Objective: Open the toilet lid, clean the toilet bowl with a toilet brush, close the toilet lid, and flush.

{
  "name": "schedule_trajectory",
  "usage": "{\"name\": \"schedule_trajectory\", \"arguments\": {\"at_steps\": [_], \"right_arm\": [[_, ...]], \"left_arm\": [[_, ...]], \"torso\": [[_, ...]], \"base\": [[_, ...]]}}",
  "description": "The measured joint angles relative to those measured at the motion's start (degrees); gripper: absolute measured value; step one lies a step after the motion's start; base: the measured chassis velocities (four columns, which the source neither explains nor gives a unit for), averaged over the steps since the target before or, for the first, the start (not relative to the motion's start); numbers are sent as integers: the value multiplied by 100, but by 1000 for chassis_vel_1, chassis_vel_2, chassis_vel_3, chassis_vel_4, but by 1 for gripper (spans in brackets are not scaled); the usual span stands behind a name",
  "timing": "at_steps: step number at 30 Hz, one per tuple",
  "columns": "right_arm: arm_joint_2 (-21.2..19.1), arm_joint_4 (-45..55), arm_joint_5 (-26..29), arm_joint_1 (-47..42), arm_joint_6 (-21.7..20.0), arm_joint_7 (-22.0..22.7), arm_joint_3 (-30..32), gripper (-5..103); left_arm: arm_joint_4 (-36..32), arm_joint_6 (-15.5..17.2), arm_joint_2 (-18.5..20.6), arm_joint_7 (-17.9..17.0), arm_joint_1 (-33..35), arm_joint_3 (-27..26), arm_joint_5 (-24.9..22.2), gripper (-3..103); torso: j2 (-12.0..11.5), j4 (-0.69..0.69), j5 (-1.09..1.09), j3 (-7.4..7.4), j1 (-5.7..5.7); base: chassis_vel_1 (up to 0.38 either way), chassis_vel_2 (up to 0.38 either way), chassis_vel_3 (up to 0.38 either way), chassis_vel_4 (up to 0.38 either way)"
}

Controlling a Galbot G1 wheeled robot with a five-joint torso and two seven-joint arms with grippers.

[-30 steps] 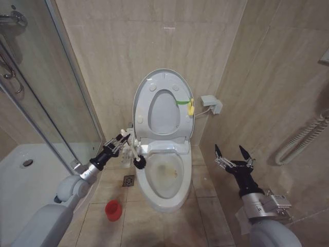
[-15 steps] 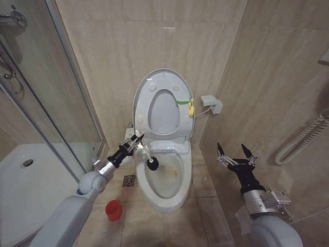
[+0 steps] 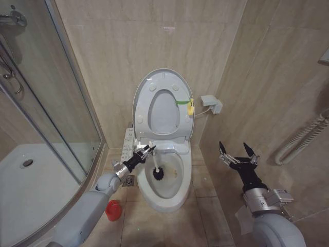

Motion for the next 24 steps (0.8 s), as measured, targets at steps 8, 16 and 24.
{"name": "schedule_trajectory", "arguments": {"at_steps": [8, 16, 24], "right_arm": [[3, -34, 7, 22, 37, -2, -16, 100], [-14, -12, 35, -19, 72, -10, 18, 100], [-53, -4, 74, -55, 79, -16, 72, 100]], "left_arm": [[513, -144, -29, 141, -262, 421, 236, 26], [843, -240, -240, 161, -295, 613, 493, 26], [810, -290, -600, -66, -559, 321, 257, 26]], "torso": [[0, 0, 0, -1, 0], [0, 1, 0, -1, 0], [0, -2, 0, -1, 0]], "base": [[0, 0, 0, 0], [0, 0, 0, 0], [0, 0, 0, 0]]}}
